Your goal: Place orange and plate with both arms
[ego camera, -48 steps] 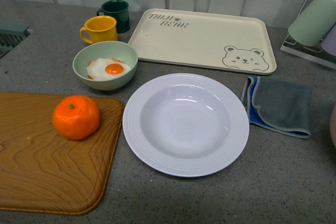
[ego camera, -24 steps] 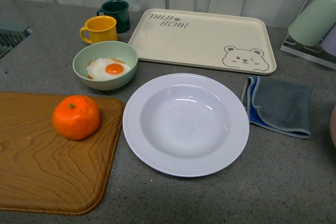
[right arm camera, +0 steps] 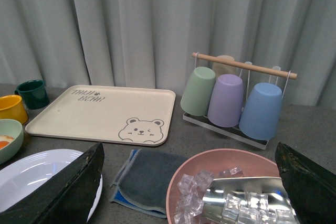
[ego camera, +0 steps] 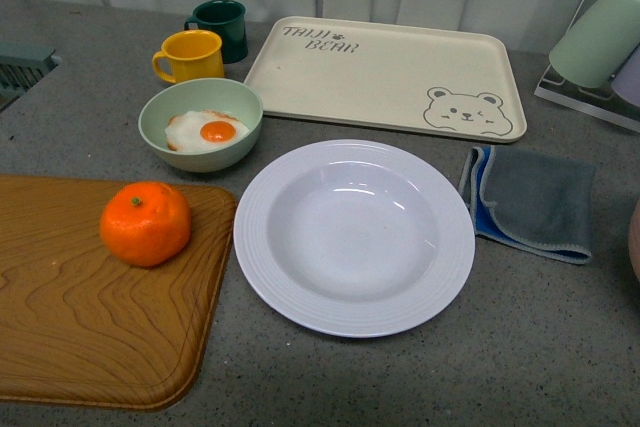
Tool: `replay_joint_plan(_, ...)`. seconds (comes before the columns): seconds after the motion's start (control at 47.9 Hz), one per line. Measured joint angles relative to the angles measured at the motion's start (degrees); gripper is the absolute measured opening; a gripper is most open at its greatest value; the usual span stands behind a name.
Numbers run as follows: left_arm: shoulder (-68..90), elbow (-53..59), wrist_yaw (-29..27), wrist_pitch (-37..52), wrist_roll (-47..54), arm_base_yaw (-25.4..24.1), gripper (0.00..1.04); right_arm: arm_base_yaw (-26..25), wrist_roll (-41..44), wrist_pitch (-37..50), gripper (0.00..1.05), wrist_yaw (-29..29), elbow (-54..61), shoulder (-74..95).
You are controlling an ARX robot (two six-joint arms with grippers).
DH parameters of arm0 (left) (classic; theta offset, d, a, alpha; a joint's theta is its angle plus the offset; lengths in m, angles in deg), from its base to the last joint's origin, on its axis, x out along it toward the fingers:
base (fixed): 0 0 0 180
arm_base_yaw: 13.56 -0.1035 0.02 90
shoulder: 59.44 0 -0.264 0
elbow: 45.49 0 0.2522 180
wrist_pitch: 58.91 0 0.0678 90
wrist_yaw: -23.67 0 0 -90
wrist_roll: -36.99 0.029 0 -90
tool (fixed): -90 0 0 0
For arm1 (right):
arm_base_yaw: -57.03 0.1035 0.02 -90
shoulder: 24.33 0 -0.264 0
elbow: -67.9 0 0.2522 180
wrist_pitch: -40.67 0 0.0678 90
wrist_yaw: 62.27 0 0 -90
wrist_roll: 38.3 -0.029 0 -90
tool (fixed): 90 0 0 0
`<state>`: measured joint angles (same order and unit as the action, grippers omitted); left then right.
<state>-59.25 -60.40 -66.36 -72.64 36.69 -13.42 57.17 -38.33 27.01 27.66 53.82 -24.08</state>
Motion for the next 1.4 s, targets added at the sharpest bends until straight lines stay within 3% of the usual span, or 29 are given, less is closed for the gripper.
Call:
replay_joint_plan(0.439,0.0,0.0,0.0,0.0,0.0,0.0,0.98,0.0,0.0,0.0,0.95,0.0,0.0,0.0)
replay_joint_plan(0.543,7.0,-3.7,1.1,-8.8,-3.7,-2.0,0.98,0.0,0.0,0.0,0.95,0.0,0.0,0.0)
replay_joint_plan(0.606,13.9,-5.0,1.5,-8.6,-6.1,-3.8,0.98,0.0,0.0,0.0,0.95,0.0,0.0,0.0)
replay_joint_plan(0.773,32.5,-7.8,-1.0,1.0,-9.9,2.1,0.98,0.0,0.0,0.0,0.95,0.0,0.0,0.0)
replay_joint_plan(1.045,63.0,-13.7,0.8,17.7,-11.4,7.9,0.98,0.0,0.0,0.0,0.95,0.0,0.0,0.0)
replay_joint_plan(1.4,90.5,-25.1,2.1,22.1,-10.3,11.4,0.98,0.0,0.0,0.0,0.95,0.0,0.0,0.0)
